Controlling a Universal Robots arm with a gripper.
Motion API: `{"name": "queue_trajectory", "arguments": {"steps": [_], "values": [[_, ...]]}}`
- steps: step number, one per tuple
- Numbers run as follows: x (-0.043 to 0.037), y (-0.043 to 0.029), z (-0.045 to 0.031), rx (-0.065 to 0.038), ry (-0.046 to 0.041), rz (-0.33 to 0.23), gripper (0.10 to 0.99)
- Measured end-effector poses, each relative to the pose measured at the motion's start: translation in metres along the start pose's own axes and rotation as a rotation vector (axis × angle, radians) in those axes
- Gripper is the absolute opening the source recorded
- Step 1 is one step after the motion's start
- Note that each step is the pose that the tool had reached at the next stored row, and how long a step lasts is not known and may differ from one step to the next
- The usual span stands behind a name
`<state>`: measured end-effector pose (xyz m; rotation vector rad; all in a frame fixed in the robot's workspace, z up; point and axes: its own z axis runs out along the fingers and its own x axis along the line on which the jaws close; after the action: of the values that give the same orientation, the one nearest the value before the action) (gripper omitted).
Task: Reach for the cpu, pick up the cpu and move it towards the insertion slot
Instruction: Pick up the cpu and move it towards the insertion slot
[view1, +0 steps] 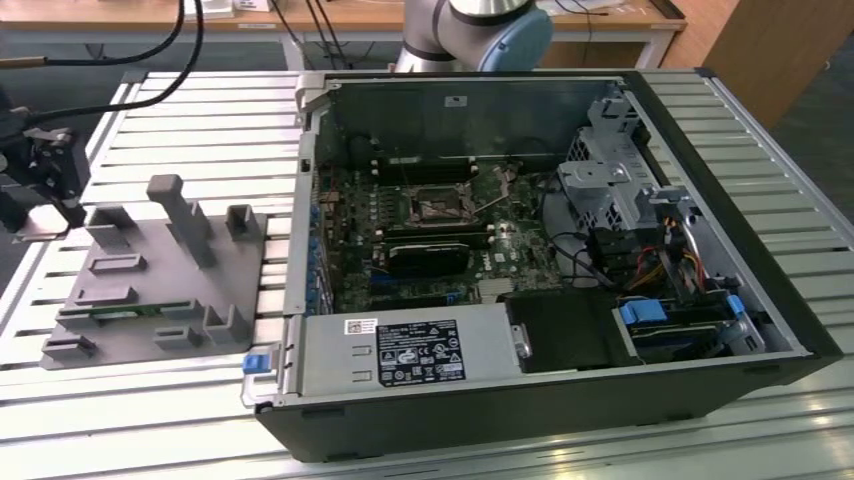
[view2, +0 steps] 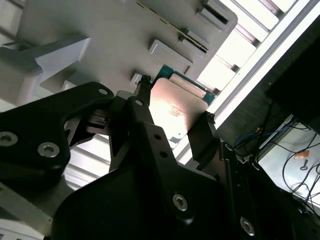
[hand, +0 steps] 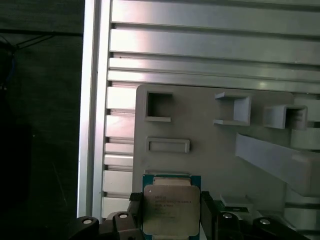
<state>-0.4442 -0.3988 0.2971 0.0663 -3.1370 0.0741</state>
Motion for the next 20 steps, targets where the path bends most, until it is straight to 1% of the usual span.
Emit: {"name": "queue_trajectory", "arguments": {"steps": [5, 9, 13, 20], "values": [[0.0, -0.0007, -0.0167, 0.012, 0.0007, 0.001, 0.545], [0.0, -0.0013, -0.0297, 0.025, 0.0013, 0.002, 0.545], [0.0001, -0.0014, -0.0412, 0.041, 0.002, 0.003, 0.545], [0.0002, -0.0025, -0.0691, 0.059, 0.0027, 0.004, 0.545]]}}
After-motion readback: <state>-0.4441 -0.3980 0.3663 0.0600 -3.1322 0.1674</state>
